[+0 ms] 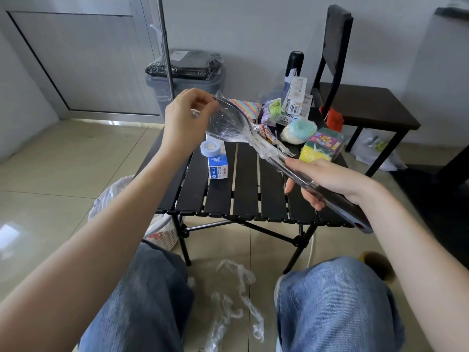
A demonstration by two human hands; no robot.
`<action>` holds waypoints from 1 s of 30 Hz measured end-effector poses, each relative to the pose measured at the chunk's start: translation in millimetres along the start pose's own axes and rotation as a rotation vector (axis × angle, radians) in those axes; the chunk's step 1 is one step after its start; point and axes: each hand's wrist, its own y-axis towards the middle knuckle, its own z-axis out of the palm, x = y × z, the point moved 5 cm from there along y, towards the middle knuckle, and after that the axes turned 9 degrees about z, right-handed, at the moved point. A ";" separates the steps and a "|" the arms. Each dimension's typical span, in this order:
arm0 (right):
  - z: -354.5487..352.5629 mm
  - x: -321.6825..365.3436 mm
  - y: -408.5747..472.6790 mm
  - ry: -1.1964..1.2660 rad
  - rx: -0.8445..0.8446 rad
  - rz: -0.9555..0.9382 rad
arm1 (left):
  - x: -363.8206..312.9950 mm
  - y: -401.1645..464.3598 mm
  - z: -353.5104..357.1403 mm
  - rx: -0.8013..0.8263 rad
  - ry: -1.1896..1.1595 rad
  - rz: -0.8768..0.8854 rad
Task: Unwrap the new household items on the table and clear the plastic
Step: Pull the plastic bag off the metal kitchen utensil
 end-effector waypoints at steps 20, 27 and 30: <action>-5.1 23.1 2.0 -0.194 -0.442 -0.116 | 9.3 -11.2 22.2 0.243 -0.792 -0.794; 8.4 13.2 11.9 -0.095 -0.354 -0.088 | 5.6 -9.0 10.5 0.239 -0.143 -0.398; 10.7 14.8 12.4 -0.012 -0.331 -0.100 | 6.0 -9.5 9.9 0.100 -0.147 -0.323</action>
